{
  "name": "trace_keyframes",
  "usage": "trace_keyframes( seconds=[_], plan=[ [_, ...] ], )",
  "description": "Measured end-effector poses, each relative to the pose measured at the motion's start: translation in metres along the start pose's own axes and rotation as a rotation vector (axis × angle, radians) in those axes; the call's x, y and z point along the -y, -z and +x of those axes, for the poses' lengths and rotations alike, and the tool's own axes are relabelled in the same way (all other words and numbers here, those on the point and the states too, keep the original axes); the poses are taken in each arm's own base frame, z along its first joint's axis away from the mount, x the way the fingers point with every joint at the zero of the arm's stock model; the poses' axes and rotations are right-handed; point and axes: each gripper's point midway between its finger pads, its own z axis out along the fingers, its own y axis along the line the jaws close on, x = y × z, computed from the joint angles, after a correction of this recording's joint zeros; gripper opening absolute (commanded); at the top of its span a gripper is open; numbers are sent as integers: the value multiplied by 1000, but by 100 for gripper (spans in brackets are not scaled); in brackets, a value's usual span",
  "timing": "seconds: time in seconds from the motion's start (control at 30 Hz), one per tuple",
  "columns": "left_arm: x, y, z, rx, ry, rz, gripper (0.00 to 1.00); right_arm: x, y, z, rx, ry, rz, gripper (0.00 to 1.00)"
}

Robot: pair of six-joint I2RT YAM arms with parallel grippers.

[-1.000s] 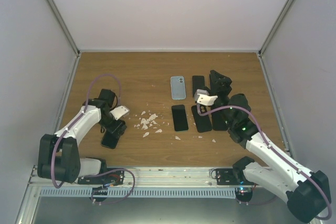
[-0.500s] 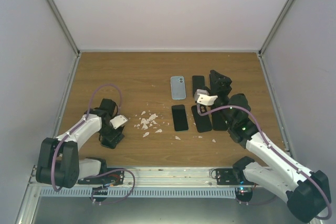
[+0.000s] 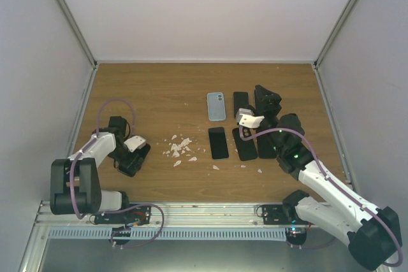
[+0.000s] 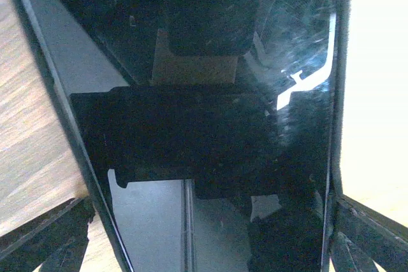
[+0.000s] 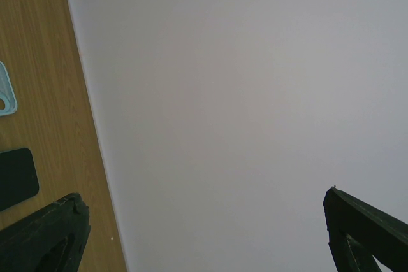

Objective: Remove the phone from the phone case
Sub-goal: Pick up the phone at the center of the board.

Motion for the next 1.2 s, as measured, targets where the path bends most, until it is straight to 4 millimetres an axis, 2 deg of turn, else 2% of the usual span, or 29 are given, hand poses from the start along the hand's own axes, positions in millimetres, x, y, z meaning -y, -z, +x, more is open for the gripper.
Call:
trace_keyframes(
  seconds=[0.17,0.43,0.67,0.83,1.0,1.13,1.2],
  plan=[
    [-12,2,4,25,45,-21,99,0,0,0,0,0,0,99],
    [-13,1,4,30,42,-7,97,1,-4,-1,-1,-20,-12,100],
    [-19,0,3,2,-5,-1,76,15,-17,-10,9,-142,-57,100],
    [-20,1,2,-2,-39,-7,66,26,-19,-23,53,-261,-106,100],
    [-21,3,-3,3,-111,-15,53,21,-15,-39,113,-366,-218,100],
    [-23,6,-16,30,-202,-56,48,19,-24,-49,115,-451,-307,100],
    [-23,11,-30,77,-268,-95,45,15,-32,-52,105,-496,-358,100]
  ],
)
